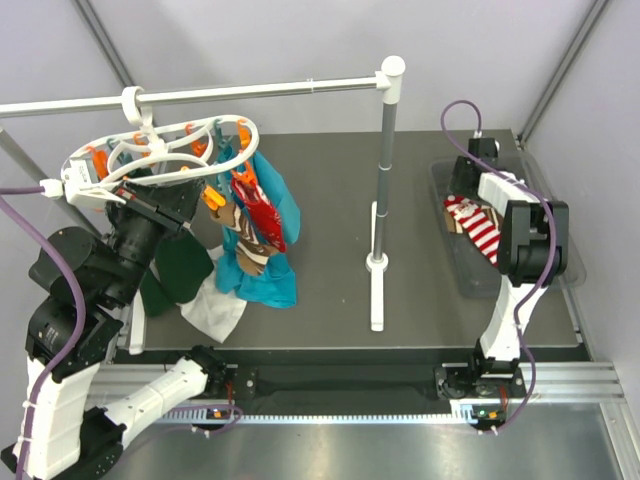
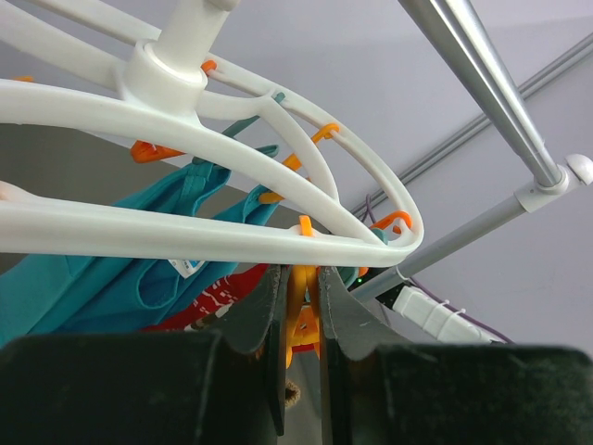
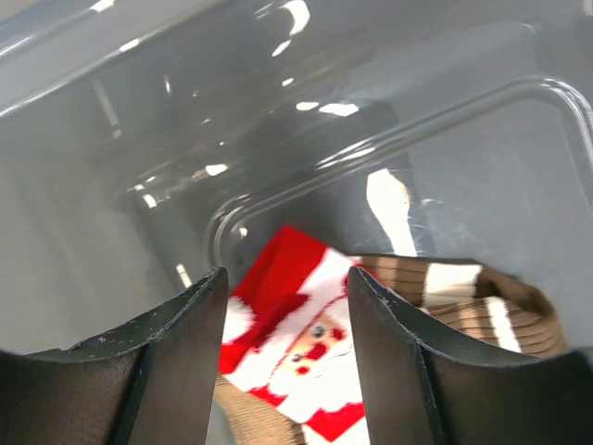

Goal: Clip the socks to the hanger
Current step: Pick up the sock from the bin.

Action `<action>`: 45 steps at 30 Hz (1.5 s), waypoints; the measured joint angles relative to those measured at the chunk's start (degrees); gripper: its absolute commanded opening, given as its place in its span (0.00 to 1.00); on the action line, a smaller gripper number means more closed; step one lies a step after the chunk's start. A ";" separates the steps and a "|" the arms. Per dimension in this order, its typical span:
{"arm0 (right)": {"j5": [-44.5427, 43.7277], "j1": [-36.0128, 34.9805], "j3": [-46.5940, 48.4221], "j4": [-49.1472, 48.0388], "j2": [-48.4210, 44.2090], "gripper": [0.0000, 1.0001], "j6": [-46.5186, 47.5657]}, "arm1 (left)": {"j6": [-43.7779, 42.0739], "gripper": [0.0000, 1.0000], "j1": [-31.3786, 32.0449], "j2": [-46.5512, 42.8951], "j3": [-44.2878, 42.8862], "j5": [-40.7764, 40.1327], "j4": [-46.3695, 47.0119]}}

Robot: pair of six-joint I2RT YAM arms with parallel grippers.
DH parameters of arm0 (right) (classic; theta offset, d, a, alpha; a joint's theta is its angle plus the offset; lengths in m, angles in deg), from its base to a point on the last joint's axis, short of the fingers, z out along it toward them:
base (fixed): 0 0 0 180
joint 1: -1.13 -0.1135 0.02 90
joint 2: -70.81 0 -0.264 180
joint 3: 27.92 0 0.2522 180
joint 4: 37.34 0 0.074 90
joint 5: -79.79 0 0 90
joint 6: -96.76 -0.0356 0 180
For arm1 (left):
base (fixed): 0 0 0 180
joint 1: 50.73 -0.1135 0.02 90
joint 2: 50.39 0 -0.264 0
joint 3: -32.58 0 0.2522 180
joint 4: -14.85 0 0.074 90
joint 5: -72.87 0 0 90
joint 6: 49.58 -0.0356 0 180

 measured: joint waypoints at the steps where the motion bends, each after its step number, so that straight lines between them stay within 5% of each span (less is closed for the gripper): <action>1: 0.20 0.39 0.00 0.07 0.00 0.54 -0.04 | 0.00 0.00 0.00 0.00 0.00 0.00 0.00; 21: 0.11 1.38 1.20 0.57 4.00 0.42 0.11 | 0.02 0.00 0.00 0.00 0.00 0.02 -0.02; 32: -0.20 1.40 1.84 0.55 3.63 0.16 0.15 | 0.02 0.00 0.00 0.00 0.00 0.02 -0.02; 45: -5.77 1.40 -6.21 2.99 -19.37 0.03 0.63 | 0.04 0.00 0.00 -0.04 0.24 0.09 -0.02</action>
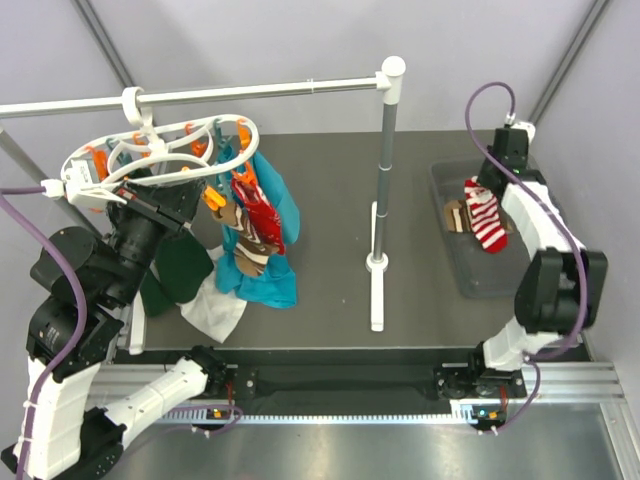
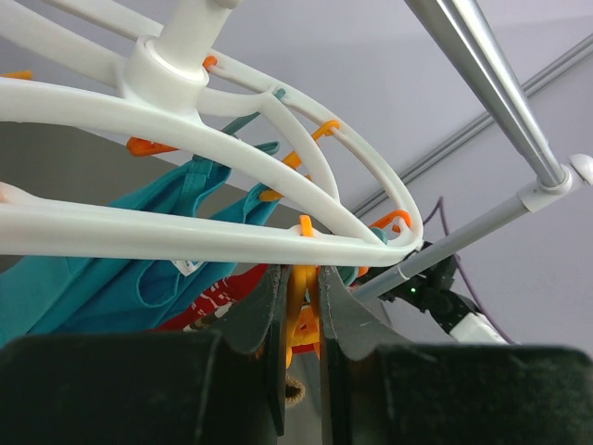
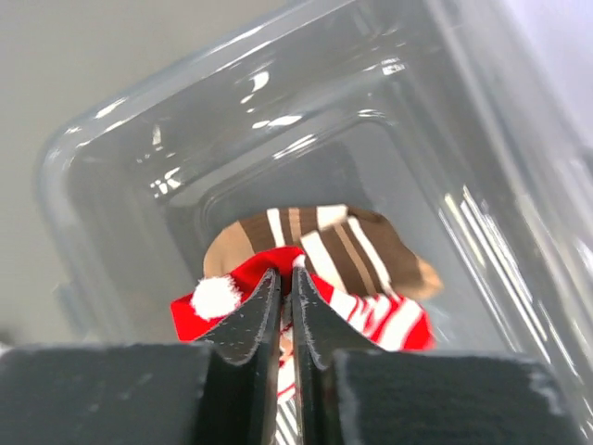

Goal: Clip the socks to the hanger
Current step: Pick up the sock from the bin, then clamp the sock onto the hanger.

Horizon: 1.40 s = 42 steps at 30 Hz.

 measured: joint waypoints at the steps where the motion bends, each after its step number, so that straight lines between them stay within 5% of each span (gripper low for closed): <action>1: -0.35 0.00 -0.79 0.63 -2.29 0.01 -0.02 | 0.00 0.00 0.00 0.00 0.00 0.04 0.00; 9: -0.35 -3.61 -10.97 7.89 -30.84 0.00 -0.13 | 0.00 0.00 0.00 -0.02 0.00 0.85 0.02; 17: 17.25 -16.06 -10.84 12.85 -55.60 0.00 -2.51 | 0.87 0.00 0.00 -0.37 0.98 1.66 0.59; 23: 29.62 -28.20 -11.23 12.57 -55.21 0.00 -8.24 | 1.53 0.00 0.00 -0.76 1.88 1.92 1.53; 31: 23.61 -54.84 -8.41 5.40 -43.82 0.00 -10.69 | 1.57 0.00 0.00 -0.85 1.90 1.88 1.57; 42: 18.53 -63.67 6.58 -7.13 -19.96 0.00 -14.05 | 1.73 0.00 0.00 -0.85 1.90 2.43 1.60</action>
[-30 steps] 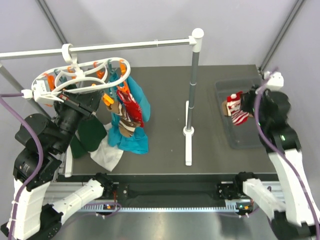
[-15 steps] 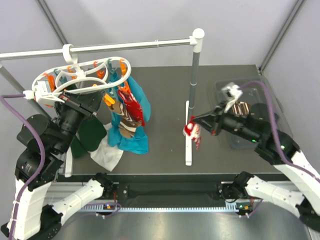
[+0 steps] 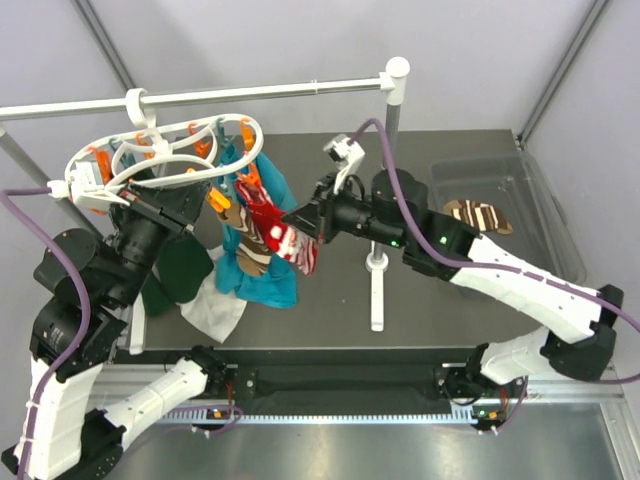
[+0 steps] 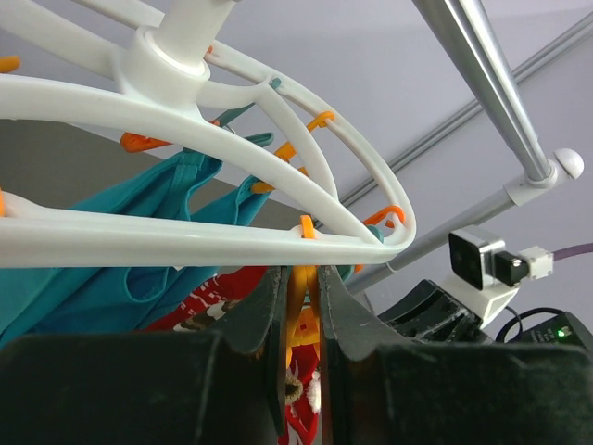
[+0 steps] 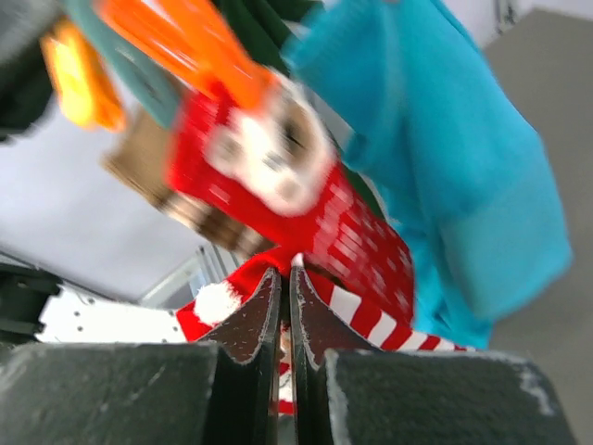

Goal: Clip the socks to the hanger
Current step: Clamp the sock onto the hanger.

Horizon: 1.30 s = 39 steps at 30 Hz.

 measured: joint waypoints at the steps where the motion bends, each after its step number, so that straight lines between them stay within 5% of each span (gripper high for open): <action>1: -0.50 -0.98 1.97 -0.52 1.53 0.00 0.15 | 0.00 0.00 0.00 0.00 0.00 0.04 -0.02; 16: 1.31 -12.57 13.27 -2.47 4.72 0.00 6.60 | 2.45 0.00 -0.04 0.02 0.02 3.19 1.09; 39: -8.83 -10.05 22.12 5.03 12.92 0.00 5.70 | 6.03 0.00 -0.04 -1.03 0.02 7.80 1.51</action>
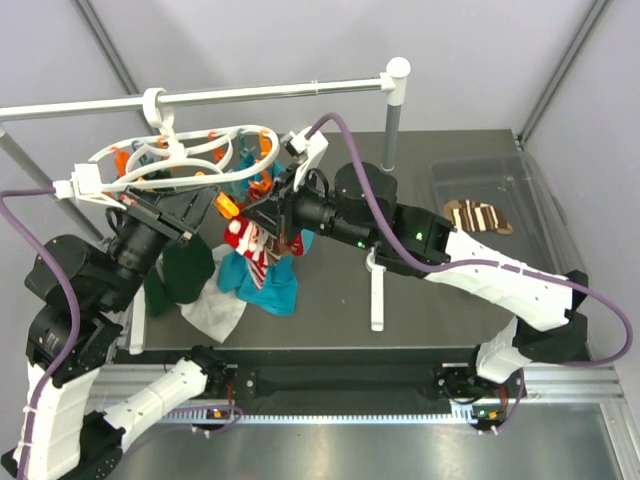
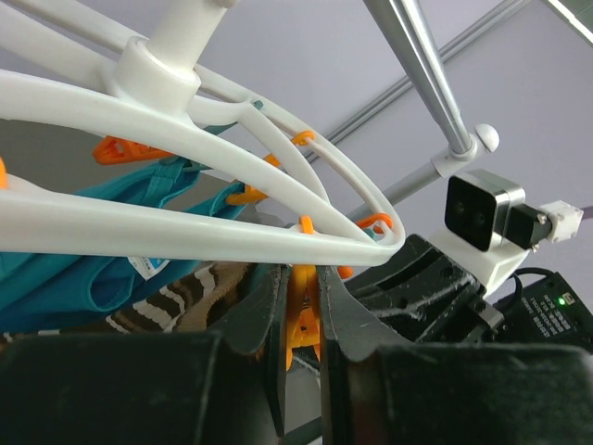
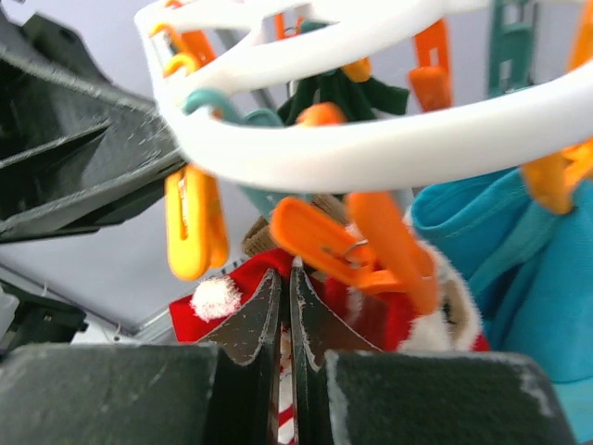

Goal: Clip the socks to the hanger
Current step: Clamp the sock onto the hanger.

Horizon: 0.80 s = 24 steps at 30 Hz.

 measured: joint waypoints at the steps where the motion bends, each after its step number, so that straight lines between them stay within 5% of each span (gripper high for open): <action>1: 0.02 0.50 0.11 -0.02 0.00 0.00 -0.33 | -0.11 0.00 0.00 0.00 0.00 0.00 0.00; 24: 6.16 2.91 5.53 0.66 1.92 0.00 -4.26 | -3.69 0.00 0.00 -0.07 1.01 0.76 1.36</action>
